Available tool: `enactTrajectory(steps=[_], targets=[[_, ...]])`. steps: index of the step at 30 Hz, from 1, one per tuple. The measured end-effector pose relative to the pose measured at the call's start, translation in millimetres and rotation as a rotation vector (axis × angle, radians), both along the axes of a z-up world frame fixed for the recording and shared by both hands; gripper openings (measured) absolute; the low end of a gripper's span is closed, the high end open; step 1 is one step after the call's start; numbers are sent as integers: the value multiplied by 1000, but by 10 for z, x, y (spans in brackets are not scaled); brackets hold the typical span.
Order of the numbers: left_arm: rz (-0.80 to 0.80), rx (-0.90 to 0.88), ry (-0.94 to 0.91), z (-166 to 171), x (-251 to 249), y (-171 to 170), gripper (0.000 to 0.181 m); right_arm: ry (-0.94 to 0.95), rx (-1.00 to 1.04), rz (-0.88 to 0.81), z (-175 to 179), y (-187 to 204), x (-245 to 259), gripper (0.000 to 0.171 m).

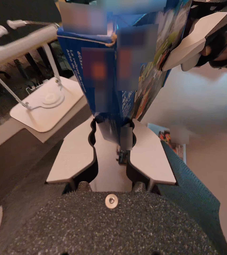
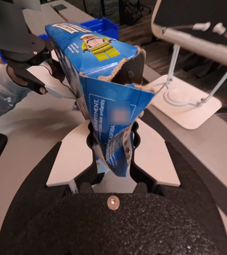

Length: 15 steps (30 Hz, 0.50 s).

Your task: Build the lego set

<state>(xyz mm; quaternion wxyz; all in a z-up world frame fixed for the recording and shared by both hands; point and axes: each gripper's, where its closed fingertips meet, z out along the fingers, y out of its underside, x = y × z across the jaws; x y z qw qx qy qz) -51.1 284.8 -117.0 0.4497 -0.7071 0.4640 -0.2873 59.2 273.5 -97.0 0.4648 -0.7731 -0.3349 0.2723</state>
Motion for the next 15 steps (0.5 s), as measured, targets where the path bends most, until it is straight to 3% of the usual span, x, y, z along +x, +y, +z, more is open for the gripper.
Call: enactTrajectory(steps=[7, 15], targets=[[49, -4, -84, 589, 102, 794, 47, 12, 76, -83, 611, 906, 166, 66], [81, -9, -114, 738, 362, 1453, 46, -33, 124, -249, 764, 1624, 529, 81]])
